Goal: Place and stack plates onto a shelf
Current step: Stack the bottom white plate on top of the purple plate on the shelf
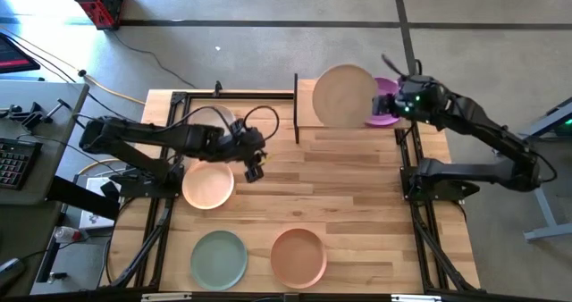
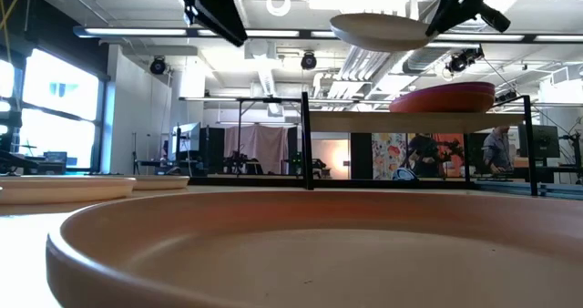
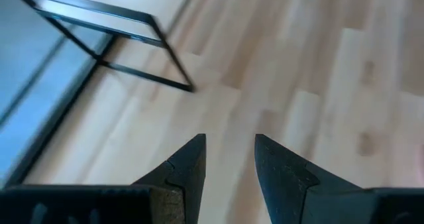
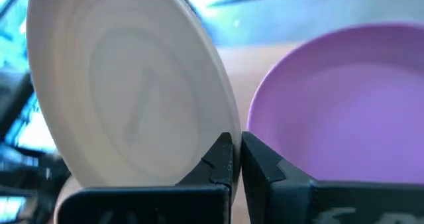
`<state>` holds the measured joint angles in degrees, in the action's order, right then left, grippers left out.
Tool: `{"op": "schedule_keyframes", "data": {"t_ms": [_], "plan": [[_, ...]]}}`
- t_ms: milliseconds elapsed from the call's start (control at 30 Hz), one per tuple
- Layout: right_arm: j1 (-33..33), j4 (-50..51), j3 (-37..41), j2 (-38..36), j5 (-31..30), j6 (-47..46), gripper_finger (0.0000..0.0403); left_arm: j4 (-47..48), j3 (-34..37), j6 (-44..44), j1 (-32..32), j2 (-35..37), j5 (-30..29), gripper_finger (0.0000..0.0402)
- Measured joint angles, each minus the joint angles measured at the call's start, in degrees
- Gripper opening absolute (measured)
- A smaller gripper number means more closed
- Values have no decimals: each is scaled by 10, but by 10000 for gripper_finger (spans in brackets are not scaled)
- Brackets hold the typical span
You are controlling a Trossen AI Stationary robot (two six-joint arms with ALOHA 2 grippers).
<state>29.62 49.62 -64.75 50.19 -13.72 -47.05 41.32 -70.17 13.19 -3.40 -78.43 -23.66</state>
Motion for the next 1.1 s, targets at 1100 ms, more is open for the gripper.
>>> {"op": "schedule_keyframes", "data": {"t_ms": [1100], "plan": [[334, 56, 0, 0, 172, 17, 0, -5, 0, -210, 278, 0, 6, 117]]}}
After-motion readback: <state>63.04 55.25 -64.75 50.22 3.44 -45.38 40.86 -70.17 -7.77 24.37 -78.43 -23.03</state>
